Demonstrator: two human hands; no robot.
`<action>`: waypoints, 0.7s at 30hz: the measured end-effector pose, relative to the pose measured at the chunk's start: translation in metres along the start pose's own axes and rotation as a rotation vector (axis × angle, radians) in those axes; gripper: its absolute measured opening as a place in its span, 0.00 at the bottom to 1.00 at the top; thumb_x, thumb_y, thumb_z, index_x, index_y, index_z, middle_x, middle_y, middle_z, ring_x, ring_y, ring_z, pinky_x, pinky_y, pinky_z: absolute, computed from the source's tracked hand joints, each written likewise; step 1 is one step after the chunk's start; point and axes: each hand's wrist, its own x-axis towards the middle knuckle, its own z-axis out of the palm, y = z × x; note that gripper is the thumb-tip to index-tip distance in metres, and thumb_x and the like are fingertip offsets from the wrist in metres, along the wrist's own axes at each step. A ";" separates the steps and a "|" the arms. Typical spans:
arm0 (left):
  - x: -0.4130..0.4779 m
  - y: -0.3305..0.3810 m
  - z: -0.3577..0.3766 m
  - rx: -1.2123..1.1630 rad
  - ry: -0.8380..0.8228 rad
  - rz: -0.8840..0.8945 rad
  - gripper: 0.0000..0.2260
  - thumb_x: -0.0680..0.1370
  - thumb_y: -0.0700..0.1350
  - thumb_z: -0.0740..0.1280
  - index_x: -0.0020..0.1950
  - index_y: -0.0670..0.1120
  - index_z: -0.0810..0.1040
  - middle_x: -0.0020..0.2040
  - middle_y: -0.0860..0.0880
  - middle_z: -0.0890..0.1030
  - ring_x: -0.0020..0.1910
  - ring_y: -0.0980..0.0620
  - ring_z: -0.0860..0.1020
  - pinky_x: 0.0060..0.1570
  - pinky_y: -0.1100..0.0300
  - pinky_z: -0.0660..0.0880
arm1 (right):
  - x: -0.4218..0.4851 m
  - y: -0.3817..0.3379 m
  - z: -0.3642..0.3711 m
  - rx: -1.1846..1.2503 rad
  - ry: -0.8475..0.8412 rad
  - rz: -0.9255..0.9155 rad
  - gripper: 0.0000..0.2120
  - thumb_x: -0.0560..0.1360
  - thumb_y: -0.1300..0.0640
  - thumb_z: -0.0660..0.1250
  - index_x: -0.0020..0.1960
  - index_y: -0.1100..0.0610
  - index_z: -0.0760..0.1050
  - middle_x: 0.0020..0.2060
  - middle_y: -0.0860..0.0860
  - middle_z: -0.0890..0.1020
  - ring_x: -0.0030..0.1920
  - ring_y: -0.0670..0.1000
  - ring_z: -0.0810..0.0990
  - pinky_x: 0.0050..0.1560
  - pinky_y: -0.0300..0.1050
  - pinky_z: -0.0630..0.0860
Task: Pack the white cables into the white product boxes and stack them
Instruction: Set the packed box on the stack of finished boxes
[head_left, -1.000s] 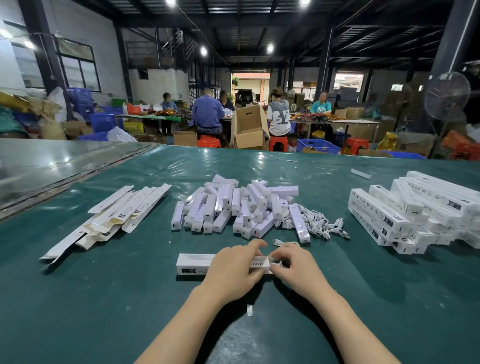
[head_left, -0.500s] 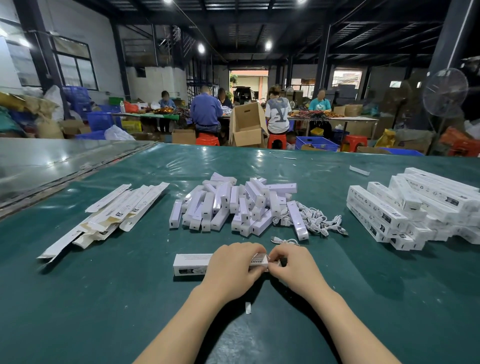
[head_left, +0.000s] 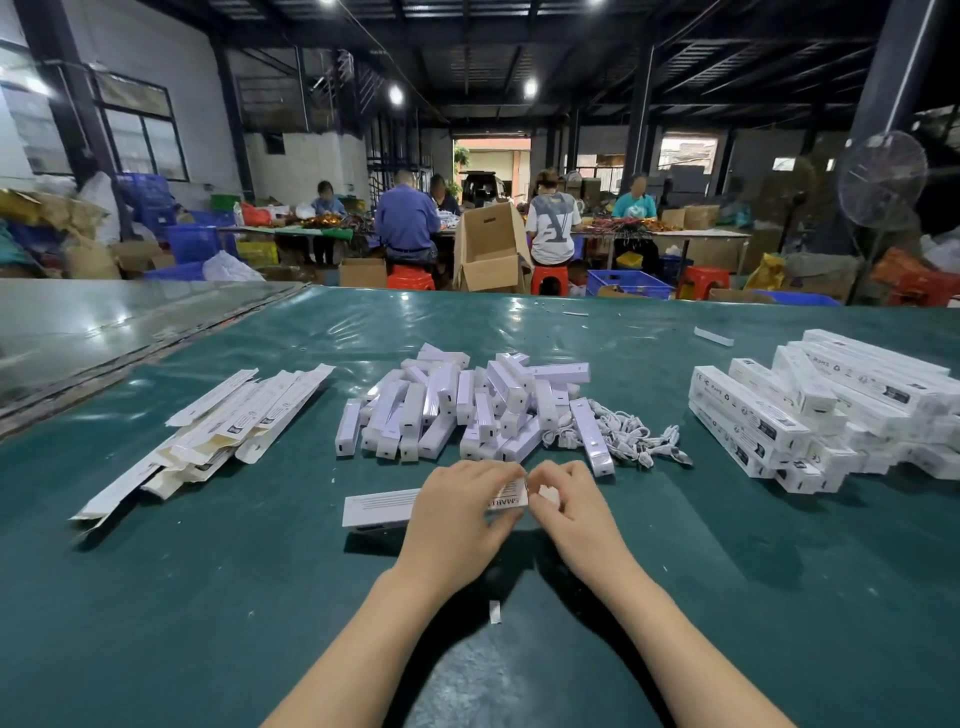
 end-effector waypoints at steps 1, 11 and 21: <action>0.000 0.001 0.001 0.009 -0.006 0.003 0.13 0.69 0.44 0.71 0.53 0.45 0.80 0.51 0.52 0.82 0.50 0.49 0.79 0.49 0.55 0.70 | 0.000 -0.001 0.001 0.055 0.077 0.001 0.16 0.73 0.66 0.64 0.41 0.43 0.70 0.39 0.48 0.68 0.39 0.43 0.69 0.41 0.28 0.64; 0.000 0.003 0.000 0.016 0.015 0.010 0.14 0.64 0.44 0.75 0.48 0.45 0.82 0.44 0.53 0.84 0.45 0.53 0.81 0.49 0.60 0.68 | 0.001 0.004 -0.005 0.695 -0.010 0.218 0.07 0.72 0.70 0.66 0.42 0.60 0.73 0.34 0.54 0.79 0.35 0.51 0.79 0.44 0.47 0.79; 0.001 0.006 -0.002 -0.011 0.045 0.020 0.15 0.63 0.42 0.76 0.47 0.45 0.81 0.44 0.53 0.84 0.44 0.52 0.81 0.49 0.63 0.66 | 0.002 0.005 -0.011 0.883 -0.102 0.227 0.11 0.71 0.71 0.65 0.32 0.60 0.75 0.31 0.54 0.82 0.33 0.48 0.81 0.37 0.40 0.80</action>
